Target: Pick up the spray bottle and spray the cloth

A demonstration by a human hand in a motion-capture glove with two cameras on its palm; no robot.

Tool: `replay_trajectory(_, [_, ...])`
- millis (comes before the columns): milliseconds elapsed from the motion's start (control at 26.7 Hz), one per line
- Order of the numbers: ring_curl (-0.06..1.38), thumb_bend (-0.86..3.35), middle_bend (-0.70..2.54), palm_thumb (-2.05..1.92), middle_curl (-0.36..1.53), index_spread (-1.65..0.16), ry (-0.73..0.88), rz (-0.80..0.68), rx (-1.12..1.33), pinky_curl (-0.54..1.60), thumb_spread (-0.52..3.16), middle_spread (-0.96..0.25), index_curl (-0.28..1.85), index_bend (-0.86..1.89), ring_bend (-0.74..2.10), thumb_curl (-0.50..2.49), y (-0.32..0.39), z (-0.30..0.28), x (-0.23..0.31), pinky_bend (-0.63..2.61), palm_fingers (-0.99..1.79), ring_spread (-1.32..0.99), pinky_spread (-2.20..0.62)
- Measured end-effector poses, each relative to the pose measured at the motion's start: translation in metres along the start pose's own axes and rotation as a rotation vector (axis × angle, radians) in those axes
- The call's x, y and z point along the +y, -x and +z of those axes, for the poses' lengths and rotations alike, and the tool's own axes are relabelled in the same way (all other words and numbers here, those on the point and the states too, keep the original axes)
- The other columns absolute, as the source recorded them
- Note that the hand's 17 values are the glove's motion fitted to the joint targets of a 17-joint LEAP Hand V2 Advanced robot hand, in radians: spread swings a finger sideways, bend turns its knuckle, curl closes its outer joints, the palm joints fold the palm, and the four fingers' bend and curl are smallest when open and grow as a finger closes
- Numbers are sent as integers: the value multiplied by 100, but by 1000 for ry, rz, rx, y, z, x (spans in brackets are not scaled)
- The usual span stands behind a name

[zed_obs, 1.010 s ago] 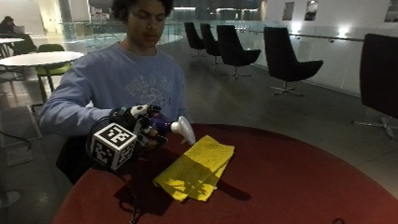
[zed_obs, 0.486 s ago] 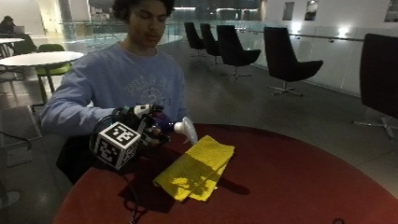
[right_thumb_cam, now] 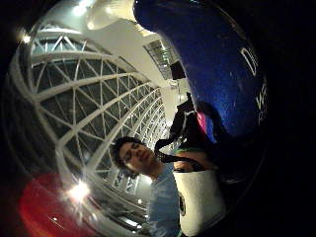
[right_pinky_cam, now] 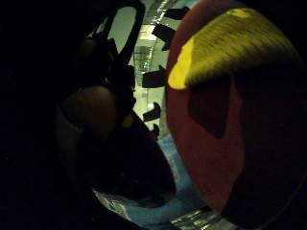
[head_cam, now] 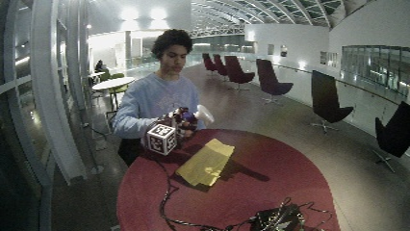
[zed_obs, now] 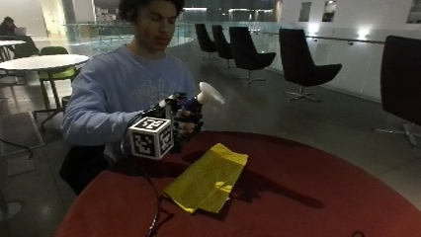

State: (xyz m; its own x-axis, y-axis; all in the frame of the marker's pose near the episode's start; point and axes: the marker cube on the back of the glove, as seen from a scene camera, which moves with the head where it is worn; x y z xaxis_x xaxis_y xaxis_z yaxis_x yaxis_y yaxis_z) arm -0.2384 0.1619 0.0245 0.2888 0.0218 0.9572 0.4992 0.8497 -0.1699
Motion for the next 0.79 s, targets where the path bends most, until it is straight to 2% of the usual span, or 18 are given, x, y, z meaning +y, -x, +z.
replay_trajectory(150, [40,0,54,77,44,-35,41,-161,5,36,102,1,4,12,86,59,17,38,-35,81,54,5,23])
replay_trajectory(411, [39,-2,50,81,44,-34,168,-378,95,34,98,0,9,11,79,60,16,115,-95,73,58,5,24])
replay_trajectory(599, [38,-2,49,83,44,-36,163,-467,151,33,96,-1,10,9,77,61,7,148,-145,68,58,5,24])
replay_trajectory(786, [38,-2,49,84,44,-38,213,-520,250,32,94,-2,11,8,75,62,-19,172,-172,63,57,5,24])
